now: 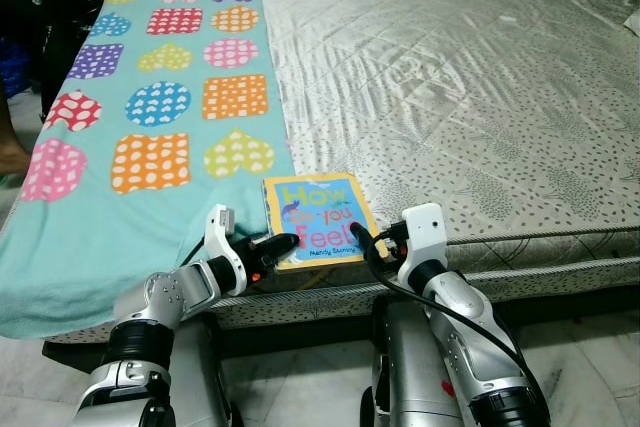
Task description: Clean up the room
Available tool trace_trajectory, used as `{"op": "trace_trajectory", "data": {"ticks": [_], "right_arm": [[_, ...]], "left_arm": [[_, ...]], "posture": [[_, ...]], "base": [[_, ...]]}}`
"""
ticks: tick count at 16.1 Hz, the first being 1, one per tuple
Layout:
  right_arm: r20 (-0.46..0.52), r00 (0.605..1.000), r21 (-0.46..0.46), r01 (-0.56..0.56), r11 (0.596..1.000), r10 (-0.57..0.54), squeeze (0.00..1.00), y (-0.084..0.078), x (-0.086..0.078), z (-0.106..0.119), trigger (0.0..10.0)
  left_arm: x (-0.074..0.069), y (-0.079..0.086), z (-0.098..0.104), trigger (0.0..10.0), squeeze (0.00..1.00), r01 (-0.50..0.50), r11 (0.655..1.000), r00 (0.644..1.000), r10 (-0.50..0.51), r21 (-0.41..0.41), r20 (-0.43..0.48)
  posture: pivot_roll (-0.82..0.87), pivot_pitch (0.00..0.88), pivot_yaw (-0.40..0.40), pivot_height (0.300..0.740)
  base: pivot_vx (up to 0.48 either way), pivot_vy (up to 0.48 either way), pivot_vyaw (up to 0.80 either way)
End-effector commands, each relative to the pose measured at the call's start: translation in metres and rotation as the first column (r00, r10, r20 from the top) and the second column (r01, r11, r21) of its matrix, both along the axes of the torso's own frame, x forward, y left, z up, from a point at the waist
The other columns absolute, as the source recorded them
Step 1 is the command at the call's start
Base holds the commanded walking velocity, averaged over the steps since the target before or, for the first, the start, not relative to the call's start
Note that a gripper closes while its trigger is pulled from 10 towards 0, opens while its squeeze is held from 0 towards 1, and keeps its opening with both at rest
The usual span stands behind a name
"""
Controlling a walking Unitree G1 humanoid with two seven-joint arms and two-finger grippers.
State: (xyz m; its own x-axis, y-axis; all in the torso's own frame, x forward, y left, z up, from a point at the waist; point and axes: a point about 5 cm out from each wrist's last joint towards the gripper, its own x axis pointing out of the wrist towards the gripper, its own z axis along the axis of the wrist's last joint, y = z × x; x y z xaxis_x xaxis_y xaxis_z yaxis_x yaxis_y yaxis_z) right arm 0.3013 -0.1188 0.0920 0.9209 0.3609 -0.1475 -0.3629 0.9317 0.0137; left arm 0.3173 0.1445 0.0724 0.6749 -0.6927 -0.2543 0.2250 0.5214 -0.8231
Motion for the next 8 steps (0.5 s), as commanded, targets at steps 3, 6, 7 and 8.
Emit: {"op": "trace_trajectory", "data": {"ticks": [3,6,7,8], "right_arm": [[0.04,0.998,0.048,-0.056,0.997,0.054,0.0,0.001,0.0,0.008,10.0],[-0.002,0.99,0.016,-0.144,0.989,0.144,0.0,-0.009,-0.004,0.004,10.0],[-0.01,0.988,0.004,-0.157,0.988,0.157,0.0,-0.012,-0.005,0.003,10.0],[-0.017,0.986,-0.006,-0.167,0.986,0.167,0.0,-0.018,-0.006,0.002,10.0]], "left_arm": [[0.006,0.004,0.006,0.0,0.0,-0.013,1.0,0.999,0.012,0.009,0.035],[0.009,0.008,0.005,0.0,0.0,-0.051,0.998,0.997,0.049,0.029,0.052],[0.01,0.01,0.005,0.0,0.0,-0.067,0.997,0.996,0.065,0.036,0.056],[0.014,0.014,0.005,0.0,0.0,-0.105,0.992,0.992,0.099,0.071,0.083]], "posture": [[-0.15,0.092,-0.012,0.483],[-0.15,0.091,-0.01,0.483],[-0.15,0.092,-0.01,0.483],[-0.15,0.092,-0.009,0.483]], "base": [[0.0,0.0,0.0],[0.0,0.0,0.0],[0.0,0.0,0.0],[0.0,0.0,0.0]]}}
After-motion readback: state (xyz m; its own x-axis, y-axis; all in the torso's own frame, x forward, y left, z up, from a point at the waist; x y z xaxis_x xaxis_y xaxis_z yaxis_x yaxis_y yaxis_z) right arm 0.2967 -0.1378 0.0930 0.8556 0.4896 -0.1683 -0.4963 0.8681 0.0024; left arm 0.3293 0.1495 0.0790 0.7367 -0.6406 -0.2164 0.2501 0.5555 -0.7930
